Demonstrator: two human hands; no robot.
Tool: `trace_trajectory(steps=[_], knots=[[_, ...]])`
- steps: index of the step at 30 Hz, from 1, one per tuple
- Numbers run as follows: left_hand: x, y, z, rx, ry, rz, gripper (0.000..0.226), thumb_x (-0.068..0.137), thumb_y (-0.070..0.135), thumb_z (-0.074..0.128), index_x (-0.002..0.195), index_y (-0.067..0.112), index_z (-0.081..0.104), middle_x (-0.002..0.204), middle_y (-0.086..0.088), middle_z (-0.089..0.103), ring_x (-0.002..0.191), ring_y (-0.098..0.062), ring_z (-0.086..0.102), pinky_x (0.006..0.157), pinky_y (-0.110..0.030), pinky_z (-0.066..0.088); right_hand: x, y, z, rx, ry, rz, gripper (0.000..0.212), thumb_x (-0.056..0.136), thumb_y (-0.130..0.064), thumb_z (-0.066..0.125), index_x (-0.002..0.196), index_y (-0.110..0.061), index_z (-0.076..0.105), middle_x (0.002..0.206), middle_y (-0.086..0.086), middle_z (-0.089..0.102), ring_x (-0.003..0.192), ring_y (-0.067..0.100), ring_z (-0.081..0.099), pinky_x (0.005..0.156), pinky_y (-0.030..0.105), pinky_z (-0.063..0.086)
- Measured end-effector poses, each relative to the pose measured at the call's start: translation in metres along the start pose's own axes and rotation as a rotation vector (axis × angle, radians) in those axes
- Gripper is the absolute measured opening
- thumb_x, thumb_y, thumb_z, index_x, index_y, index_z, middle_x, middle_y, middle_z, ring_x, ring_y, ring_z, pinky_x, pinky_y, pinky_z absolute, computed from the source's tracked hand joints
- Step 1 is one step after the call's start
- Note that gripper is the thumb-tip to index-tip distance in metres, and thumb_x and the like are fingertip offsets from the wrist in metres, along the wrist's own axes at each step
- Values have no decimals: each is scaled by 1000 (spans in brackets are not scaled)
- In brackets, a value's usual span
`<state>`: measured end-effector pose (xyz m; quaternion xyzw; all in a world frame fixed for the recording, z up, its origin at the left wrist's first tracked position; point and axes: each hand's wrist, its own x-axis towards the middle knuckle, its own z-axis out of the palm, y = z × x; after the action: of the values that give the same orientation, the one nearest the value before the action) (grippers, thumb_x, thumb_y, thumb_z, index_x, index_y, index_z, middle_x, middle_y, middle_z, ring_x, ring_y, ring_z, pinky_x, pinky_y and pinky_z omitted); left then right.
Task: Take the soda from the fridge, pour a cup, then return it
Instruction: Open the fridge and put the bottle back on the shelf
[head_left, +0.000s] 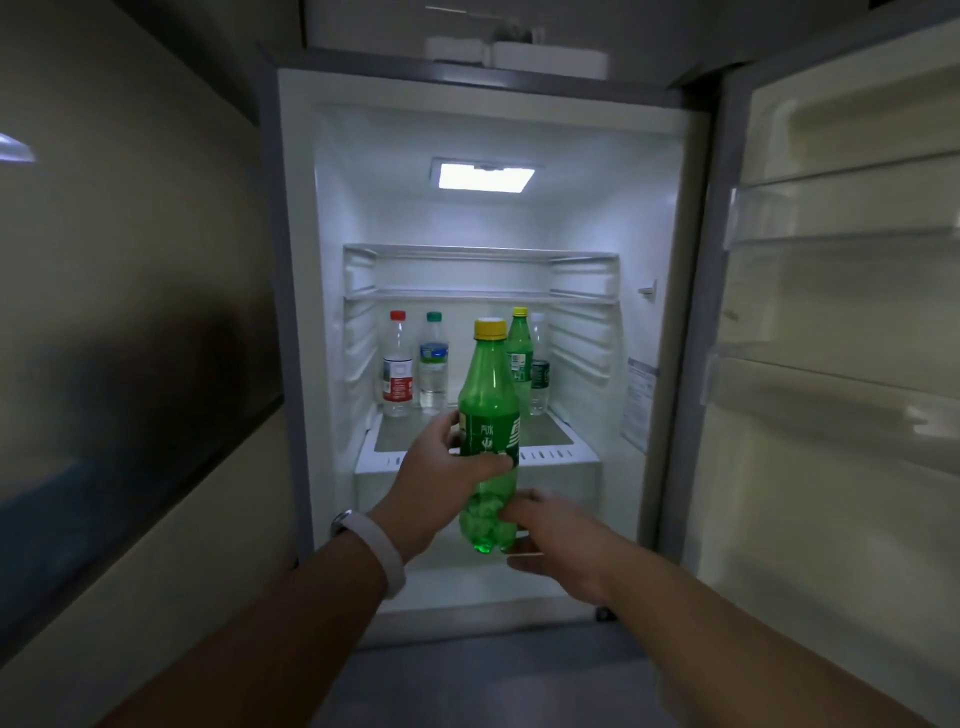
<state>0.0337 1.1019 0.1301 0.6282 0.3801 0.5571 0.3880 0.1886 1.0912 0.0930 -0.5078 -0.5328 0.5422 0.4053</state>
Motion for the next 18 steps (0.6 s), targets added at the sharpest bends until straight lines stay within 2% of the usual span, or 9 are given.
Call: trace_trajectory(steps=[4, 8, 13, 16, 18], knots=[[35, -6, -8, 40, 19, 4, 46, 73, 6, 78, 113, 22, 61, 102, 2, 73, 92, -15, 71, 83, -38, 59, 38, -14, 3, 7, -1, -4, 25, 91, -19, 60, 115, -15, 57, 113, 13, 66, 92, 23, 60, 79, 33, 54], [68, -14, -15, 121, 34, 25, 49, 76, 13, 78, 119, 21, 57, 106, 2, 70, 94, -14, 70, 82, -37, 60, 82, -23, 3, -10, -1, -9, 29, 91, -24, 61, 119, -15, 54, 117, 14, 64, 106, 29, 60, 78, 32, 54], [110, -35, -23, 185, 91, 16, 48, 73, 15, 79, 115, 23, 57, 102, 4, 69, 90, -12, 69, 76, -33, 60, 143, -26, 3, -5, -19, 2, 34, 86, -28, 64, 116, -15, 58, 116, 14, 63, 100, 27, 60, 77, 32, 55], [135, -50, -26, 199, 128, -2, 46, 73, 7, 79, 109, 23, 56, 99, 3, 69, 85, -10, 68, 70, -27, 58, 179, -30, 4, -25, -20, 24, 31, 88, -25, 62, 117, -15, 56, 119, 14, 62, 106, 29, 60, 82, 34, 55], [149, -58, -29, 181, 161, -5, 47, 73, 1, 78, 111, 19, 57, 95, 3, 68, 75, -1, 68, 61, -17, 54, 200, -33, 5, -46, -30, 27, 29, 89, -21, 60, 116, -14, 55, 115, 12, 63, 103, 28, 61, 81, 35, 54]])
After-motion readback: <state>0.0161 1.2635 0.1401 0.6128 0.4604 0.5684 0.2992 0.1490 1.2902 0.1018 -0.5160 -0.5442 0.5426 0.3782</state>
